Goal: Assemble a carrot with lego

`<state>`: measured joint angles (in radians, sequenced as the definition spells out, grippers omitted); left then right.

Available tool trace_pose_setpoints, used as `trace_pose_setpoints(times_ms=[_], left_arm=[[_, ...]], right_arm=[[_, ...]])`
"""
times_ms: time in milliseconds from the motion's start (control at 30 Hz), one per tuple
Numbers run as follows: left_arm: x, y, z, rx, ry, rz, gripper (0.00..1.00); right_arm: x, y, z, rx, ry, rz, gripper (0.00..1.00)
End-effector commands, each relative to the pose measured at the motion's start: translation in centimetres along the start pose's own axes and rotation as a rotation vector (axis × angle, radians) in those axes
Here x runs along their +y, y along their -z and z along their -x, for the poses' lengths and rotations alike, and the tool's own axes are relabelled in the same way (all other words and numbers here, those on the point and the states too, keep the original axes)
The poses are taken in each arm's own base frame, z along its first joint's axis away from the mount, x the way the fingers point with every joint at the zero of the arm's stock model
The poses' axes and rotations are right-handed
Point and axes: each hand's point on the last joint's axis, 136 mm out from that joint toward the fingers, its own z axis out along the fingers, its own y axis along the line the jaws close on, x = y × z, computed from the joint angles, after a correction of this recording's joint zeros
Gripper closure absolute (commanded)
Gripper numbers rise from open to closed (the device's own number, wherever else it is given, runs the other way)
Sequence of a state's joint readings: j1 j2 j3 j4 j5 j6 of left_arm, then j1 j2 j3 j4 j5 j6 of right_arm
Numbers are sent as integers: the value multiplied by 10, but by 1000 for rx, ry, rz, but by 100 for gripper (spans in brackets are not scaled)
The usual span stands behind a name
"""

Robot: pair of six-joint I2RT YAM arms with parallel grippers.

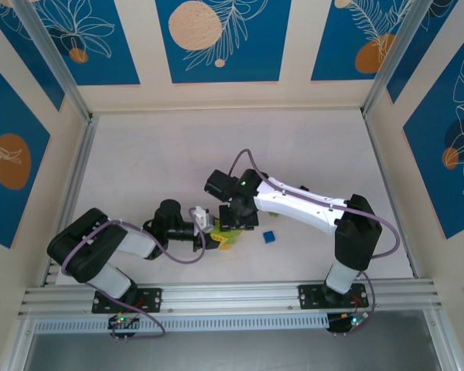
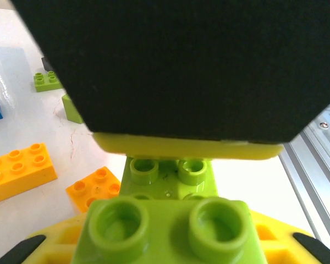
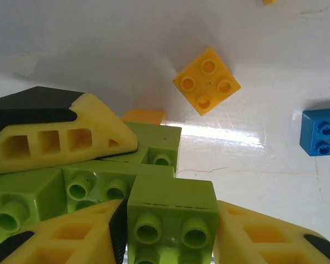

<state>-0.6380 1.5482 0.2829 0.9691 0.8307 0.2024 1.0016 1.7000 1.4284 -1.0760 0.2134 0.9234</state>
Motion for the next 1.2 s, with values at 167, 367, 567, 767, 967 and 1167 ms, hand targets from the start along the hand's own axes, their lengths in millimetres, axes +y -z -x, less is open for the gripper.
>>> trace_pose_setpoints(times_ms=[167, 367, 567, 767, 967, 1167], left_arm=[[3, -4, -12, 45, 15, 8, 62], [1, -3, -11, 39, 8, 4, 55], [0, -2, -10, 34, 7, 0, 52], [0, -3, -10, 35, 9, -2, 53], [0, -3, -10, 35, 9, 0, 54], [-1, -3, -10, 34, 9, -3, 54]], right_arm=[[29, 7, -1, 1, 51, 95, 51], [24, -6, -6, 37, 45, 51, 52], [15, -16, -10, 65, 46, -9, 52], [13, -7, -8, 42, 63, -26, 48], [25, 6, -4, -4, 90, 41, 31], [30, 13, -3, -21, 90, 80, 28]])
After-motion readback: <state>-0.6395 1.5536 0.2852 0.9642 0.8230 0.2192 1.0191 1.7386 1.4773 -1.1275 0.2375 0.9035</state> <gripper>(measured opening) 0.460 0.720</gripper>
